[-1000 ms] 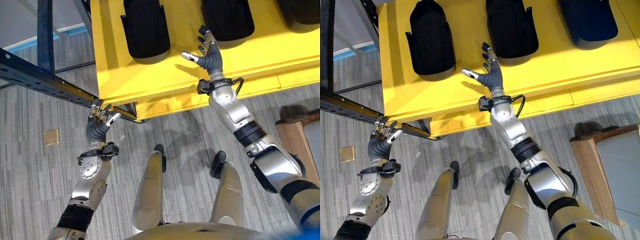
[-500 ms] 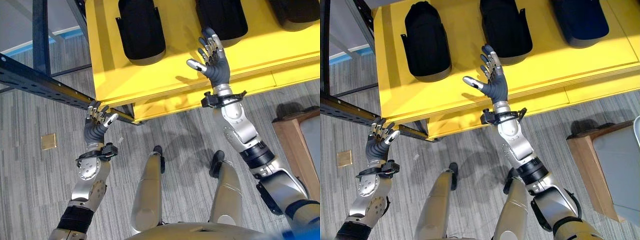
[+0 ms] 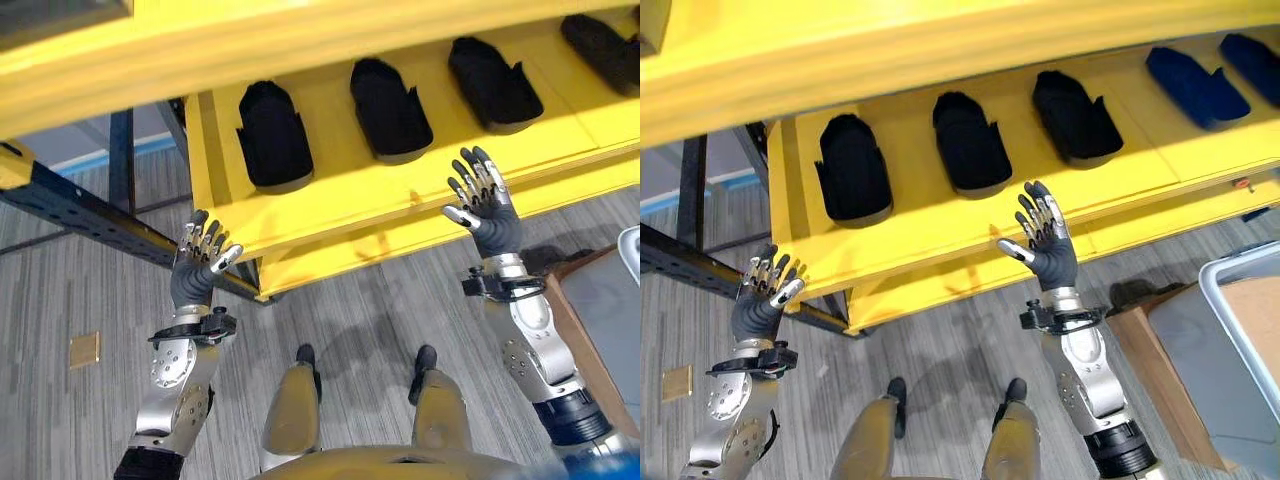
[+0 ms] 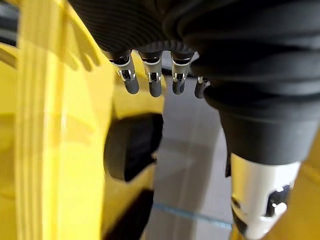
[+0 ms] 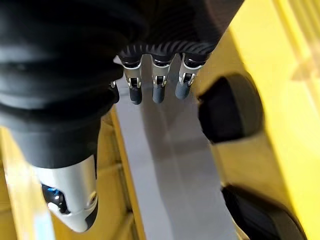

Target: Move parts from the plastic box to the shelf.

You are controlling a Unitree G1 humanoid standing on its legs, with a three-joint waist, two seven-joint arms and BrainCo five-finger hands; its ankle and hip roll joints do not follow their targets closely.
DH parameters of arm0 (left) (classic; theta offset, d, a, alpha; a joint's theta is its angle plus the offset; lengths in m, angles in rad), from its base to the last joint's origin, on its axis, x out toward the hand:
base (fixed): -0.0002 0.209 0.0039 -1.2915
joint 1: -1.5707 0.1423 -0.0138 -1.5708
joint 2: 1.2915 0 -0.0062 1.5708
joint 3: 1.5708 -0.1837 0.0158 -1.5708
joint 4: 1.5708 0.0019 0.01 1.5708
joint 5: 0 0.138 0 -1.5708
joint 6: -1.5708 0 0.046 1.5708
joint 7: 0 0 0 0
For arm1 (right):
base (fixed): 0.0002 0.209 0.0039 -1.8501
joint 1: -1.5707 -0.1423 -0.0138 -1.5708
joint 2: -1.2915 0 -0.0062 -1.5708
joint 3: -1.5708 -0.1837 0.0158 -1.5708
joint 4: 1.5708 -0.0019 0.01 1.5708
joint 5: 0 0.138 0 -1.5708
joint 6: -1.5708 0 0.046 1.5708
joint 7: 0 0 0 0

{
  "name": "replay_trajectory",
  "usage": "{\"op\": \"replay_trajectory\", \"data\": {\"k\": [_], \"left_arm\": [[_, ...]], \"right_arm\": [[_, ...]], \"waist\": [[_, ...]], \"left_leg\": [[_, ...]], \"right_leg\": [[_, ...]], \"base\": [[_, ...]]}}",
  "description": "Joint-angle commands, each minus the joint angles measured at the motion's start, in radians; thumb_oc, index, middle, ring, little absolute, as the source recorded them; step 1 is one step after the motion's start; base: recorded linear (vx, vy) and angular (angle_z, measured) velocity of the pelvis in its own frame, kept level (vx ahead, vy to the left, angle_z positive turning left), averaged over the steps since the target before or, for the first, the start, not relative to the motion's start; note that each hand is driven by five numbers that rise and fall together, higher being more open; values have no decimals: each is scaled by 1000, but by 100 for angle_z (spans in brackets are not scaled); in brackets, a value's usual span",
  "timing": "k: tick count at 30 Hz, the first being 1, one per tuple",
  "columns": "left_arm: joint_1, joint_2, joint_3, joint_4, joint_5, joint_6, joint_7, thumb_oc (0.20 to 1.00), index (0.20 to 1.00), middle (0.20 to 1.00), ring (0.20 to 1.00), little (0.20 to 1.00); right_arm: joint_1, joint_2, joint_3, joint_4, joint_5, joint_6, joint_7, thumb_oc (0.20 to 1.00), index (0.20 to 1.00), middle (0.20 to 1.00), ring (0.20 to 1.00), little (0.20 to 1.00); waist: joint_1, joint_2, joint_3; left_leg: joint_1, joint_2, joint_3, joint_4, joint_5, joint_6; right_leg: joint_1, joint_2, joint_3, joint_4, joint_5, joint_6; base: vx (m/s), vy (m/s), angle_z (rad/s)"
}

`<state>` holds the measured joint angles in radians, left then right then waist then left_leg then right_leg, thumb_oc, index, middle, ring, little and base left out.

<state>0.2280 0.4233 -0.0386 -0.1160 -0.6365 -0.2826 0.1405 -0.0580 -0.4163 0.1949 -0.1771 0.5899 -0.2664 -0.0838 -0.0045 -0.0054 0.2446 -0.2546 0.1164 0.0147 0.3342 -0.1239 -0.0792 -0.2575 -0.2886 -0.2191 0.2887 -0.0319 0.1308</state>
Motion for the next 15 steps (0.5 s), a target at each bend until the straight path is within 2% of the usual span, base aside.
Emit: {"op": "replay_trajectory", "data": {"k": [1, 2, 4, 7, 8, 11, 15], "left_arm": [[43, 57, 25, -77, 20, -25, -99, 1000, 1000, 1000, 1000, 1000], [86, 62, 25, -73, 13, -14, -137, 1000, 1000, 1000, 1000, 1000], [119, 63, 28, -56, 14, -9, -167, 1000, 1000, 1000, 1000, 1000], [188, 20, 36, -10, -12, 8, -227, 1000, 1000, 1000, 1000, 1000], [189, -18, 25, 38, -34, 11, -240, 1000, 1000, 1000, 1000, 1000], [164, -61, -2, 92, -43, 17, -241, 1000, 1000, 1000, 1000, 1000], [140, -77, -43, 123, -71, 28, -258, 1000, 1000, 1000, 1000, 1000]], "right_arm": [[19, -34, -50, -49, 62, -32, 90, 1000, 1000, 1000, 1000, 1000], [73, -42, -56, -39, 84, -13, 126, 1000, 1000, 1000, 1000, 1000], [122, -51, -56, -35, 80, 6, 149, 1000, 1000, 1000, 1000, 1000], [215, -67, -56, 34, 56, 46, 198, 1000, 1000, 1000, 1000, 1000], [257, -57, -57, 77, 47, 61, 208, 1000, 1000, 1000, 1000, 1000], [257, -21, -40, 138, 23, 65, 186, 1000, 1000, 1000, 1000, 1000], [256, 15, -34, 170, 42, 60, 178, 1000, 1000, 1000, 1000, 1000]], "waist": [[5, -4, -59], [2, -4, -86], [-1, -2, -115], [-6, -2, -177], [-12, -1, -203], [-18, 2, -232], [-26, 4, -244]], "left_leg": [[38, -30, -34, -128, 110, 47], [95, -19, -28, -192, 131, 40], [138, -7, -21, -245, 147, 37], [213, 13, 2, -329, 179, 29], [245, 17, 13, -357, 186, 26], [264, 19, 20, -360, 183, 28], [285, 22, 19, -363, 181, 27]], "right_leg": [[90, 46, -13, -34, -21, -5], [139, 60, -15, -91, -8, -2], [174, 70, -17, -136, 1, 1], [237, 93, 0, -221, 21, 9], [263, 97, 4, -248, 27, 9], [275, 105, 25, -261, 27, 6], [295, 108, 25, -258, 23, 3]], "base": [[138, -102, -2], [148, -98, -5], [97, -70, -11], [73, -65, -20], [20, -54, -21], [4, -54, -21], [12, -25, -7]]}}
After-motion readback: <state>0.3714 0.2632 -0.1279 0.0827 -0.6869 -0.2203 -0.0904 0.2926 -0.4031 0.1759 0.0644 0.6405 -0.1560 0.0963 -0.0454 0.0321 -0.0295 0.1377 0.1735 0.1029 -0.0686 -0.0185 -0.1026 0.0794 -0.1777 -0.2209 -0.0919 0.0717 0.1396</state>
